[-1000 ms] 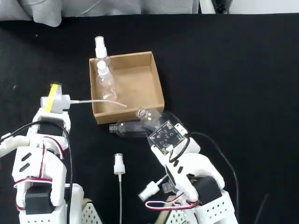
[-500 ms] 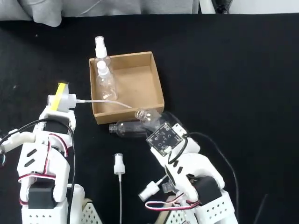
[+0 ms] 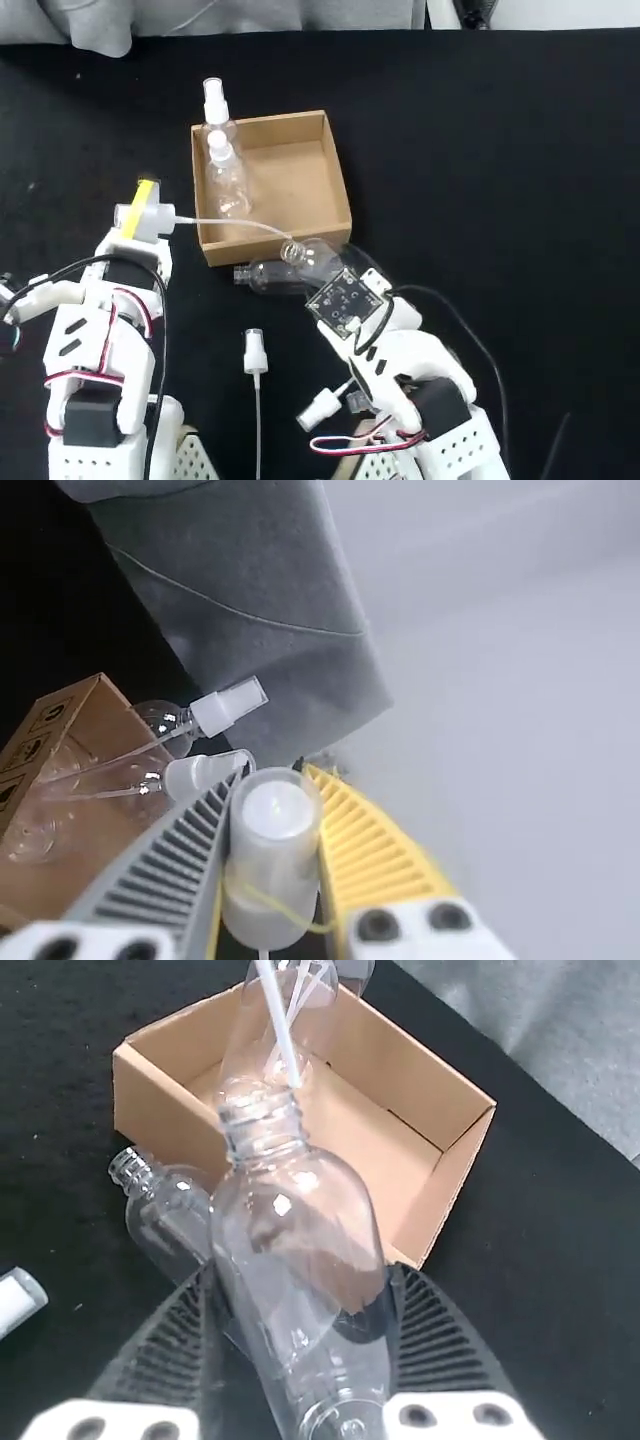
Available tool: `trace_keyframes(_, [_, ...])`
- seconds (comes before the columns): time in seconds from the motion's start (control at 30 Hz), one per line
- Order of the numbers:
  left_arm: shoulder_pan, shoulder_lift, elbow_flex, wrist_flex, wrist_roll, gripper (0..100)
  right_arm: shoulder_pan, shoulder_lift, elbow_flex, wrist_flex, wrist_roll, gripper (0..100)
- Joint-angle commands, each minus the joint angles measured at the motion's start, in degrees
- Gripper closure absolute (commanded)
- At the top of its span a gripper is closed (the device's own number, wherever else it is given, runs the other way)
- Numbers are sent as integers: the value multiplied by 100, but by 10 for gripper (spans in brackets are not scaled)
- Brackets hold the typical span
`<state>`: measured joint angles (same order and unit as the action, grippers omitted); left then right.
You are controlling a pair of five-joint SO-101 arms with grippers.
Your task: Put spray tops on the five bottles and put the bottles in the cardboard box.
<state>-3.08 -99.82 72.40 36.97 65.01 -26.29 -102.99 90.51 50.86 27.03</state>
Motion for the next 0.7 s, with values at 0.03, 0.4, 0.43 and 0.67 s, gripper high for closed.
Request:
trace_keyframes(0.03, [57, -35, -110, -123, -105, 970, -53, -620, -57, -18, 18, 921])
trace_keyframes(0.4, [4, -35, -303, -123, -88, 970, -35, -620, -22, -167, 9, 921])
trace_keyframes(0.43, [4, -35, -347, -114, -88, 970, -35, -620, -13, -176, 9, 921])
trace_keyframes(0.67, [4, -97, -602, 290, -105, 970, -35, -620, 13, -185, -141, 921])
